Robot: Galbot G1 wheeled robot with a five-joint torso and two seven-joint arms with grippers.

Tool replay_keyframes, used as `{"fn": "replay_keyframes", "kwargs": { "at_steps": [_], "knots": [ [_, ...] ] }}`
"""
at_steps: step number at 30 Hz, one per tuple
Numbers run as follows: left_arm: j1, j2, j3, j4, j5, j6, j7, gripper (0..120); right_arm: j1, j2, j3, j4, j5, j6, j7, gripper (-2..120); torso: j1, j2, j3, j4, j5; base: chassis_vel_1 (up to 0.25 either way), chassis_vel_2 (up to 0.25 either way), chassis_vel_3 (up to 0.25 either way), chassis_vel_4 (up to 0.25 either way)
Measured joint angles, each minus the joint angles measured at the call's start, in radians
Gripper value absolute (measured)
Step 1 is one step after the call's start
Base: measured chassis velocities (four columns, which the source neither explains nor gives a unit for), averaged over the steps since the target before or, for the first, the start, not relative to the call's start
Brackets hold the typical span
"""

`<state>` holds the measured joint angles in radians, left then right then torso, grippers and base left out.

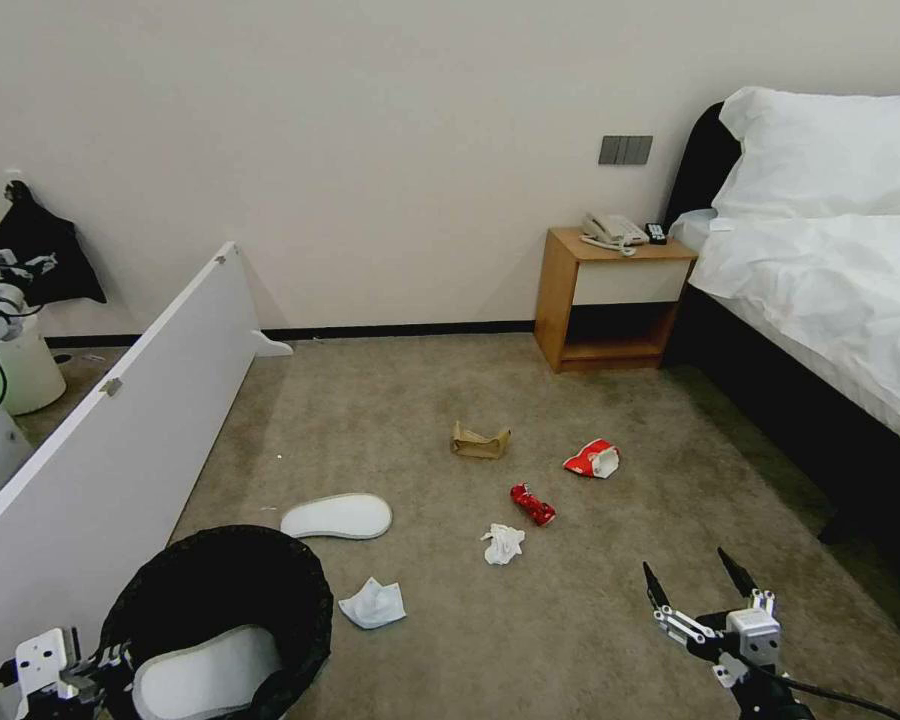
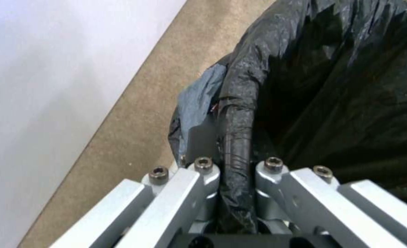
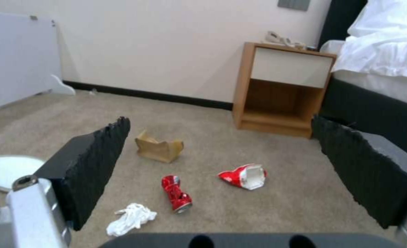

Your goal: Pick up the trash bin, then pick up the garbage from the floor and place it into the trash bin.

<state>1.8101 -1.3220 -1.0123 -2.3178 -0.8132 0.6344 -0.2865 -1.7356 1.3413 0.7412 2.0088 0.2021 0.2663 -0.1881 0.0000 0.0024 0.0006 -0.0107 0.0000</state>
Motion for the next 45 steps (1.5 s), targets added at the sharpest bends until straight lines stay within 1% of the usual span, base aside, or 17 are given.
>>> {"fn": "replay_keyframes", "kwargs": {
  "at_steps": [4, 11, 13, 14, 15, 17, 22, 23, 25, 27, 28, 29, 31, 34, 38, 45],
  "knots": [
    [-0.008, 0.004, 0.0, 0.007, -0.013, 0.013, -0.001, 4, 0.004, 0.0, -0.004, -0.007, 0.001, 0.0, 0.0, 100, 0.0, 0.0, 0.0, 0.0, -0.0001, 0.0, 0.0, 0.0, 0.0],
    [-0.018, 0.012, -0.004, 0.016, -0.014, 0.007, 0.007, 4, 0.007, -0.001, -0.011, -0.015, 0.004, -0.002, -0.002, 100, 0.0, 0.0, 0.0, 0.0, -0.0001, 0.0, 0.0, 0.0, 0.0],
    [-0.02, 0.014, -0.003, 0.022, -0.003, -0.009, 0.025, 4, 0.008, -0.001, -0.014, -0.018, 0.005, -0.002, -0.004, 100, 0.0, 0.0, 0.0, 0.0, 0.0, 0.0, 0.0, 0.0, 0.0],
    [-0.02, 0.017, -0.002, 0.027, 0.014, -0.026, 0.045, 4, 0.009, -0.002, -0.016, -0.019, 0.007, -0.002, -0.005, 100, 0.0, 0.0, 0.0, -0.0001, 0.0, 0.0, 0.0, 0.0, 0.0],
    [-0.02, 0.017, -0.002, 0.027, 0.014, -0.026, 0.045, 4, 0.009, -0.002, -0.016, -0.019, 0.007, -0.002, -0.005, 100, 0.0, 0.0, 0.0, -0.0001, 0.0, 0.0, 0.0, 0.0, 0.0],
    [-0.016, 0.022, 0.001, 0.037, 0.025, -0.055, 0.078, 4, 0.009, -0.003, -0.018, -0.022, 0.01, -0.003, -0.008, 100, 0.0, 0.0, 0.0, 0.0, -0.0001, 0.0, 0.0, 0.0, 0.0],
    [-0.007, 0.024, -0.004, 0.037, 0.023, -0.063, 0.091, 4, 0.01, -0.002, -0.02, -0.024, 0.011, -0.003, -0.013, 100, 0.0, 0.0, 0.0, 0.0, 0.0, 0.0, 0.0, 0.0, 0.0],
    [-0.007, 0.024, -0.004, 0.037, 0.023, -0.063, 0.091, 4, 0.01, -0.002, -0.02, -0.024, 0.011, -0.003, -0.013, 100, 0.0, 0.0, 0.0, 0.0, 0.0, 0.0, 0.0, 0.0, 0.0],
    [-0.002, 0.021, 0.0, 0.037, 0.041, -0.081, 0.082, 4, 0.007, 0.0, -0.024, -0.024, 0.01, -0.003, -0.015, 100, 0.0, 0.0, 0.0, 0.0, 0.0, 0.0, 0.0, 0.0, 0.0],
    [-0.002, 0.021, 0.0, 0.037, 0.042, -0.082, 0.082, 4, 0.007, 0.0, -0.024, -0.025, 0.01, -0.003, -0.015, 100, 0.0, 0.0, 0.0, 0.0, 0.0, 0.0, 0.0, 0.0, 0.0],
    [0.008, 0.018, 0.004, 0.036, 0.055, -0.102, 0.078, 4, 0.005, 0.003, -0.026, -0.025, 0.009, -0.003, -0.017, 100, 0.0, 0.0, 0.0, -0.0001, 0.0, 0.0, 0.0, 0.0, 0.0],
    [0.008, 0.018, 0.004, 0.036, 0.055, -0.102, 0.078, 4, 0.005, 0.003, -0.026, -0.025, 0.009, -0.003, -0.017, 100, 0.0, 0.0, 0.0, -0.0001, 0.0, 0.0, 0.0, 0.0, 0.0],
    [0.03, 0.012, 0.011, 0.027, 0.076, -0.117, 0.072, 4, 0.002, 0.006, -0.028, -0.024, 0.007, -0.003, -0.019, 100, 0.0, 0.0, 0.0, 0.0001, 0.0, 0.0, 0.0, 0.0, 0.0],
    [0.038, 0.008, 0.02, 0.023, 0.084, -0.119, 0.057, 4, 0.001, 0.009, -0.029, -0.023, 0.005, -0.004, -0.02, 100, 0.0, 0.0, 0.0, 0.0, 0.0001, 0.0, 0.0, 0.0, 0.0],
    [0.049, 0.003, 0.035, 0.013, 0.086, -0.119, 0.053, 4, 0.0, 0.013, -0.024, -0.028, -0.002, -0.004, -0.029, 100, 0.0, 0.0, 0.0, 0.0, 0.0, 0.0, 0.0, 0.0, 0.0],
    [0.051, 0.002, 0.04, 0.01, 0.093, -0.123, 0.049, 4, -0.003, 0.017, -0.016, -0.036, -0.006, -0.004, -0.04, 100, 0.0, 0.0, 0.0, -0.0001, 0.0, 0.0, 0.0, 0.0, 0.0]
  ]
}}
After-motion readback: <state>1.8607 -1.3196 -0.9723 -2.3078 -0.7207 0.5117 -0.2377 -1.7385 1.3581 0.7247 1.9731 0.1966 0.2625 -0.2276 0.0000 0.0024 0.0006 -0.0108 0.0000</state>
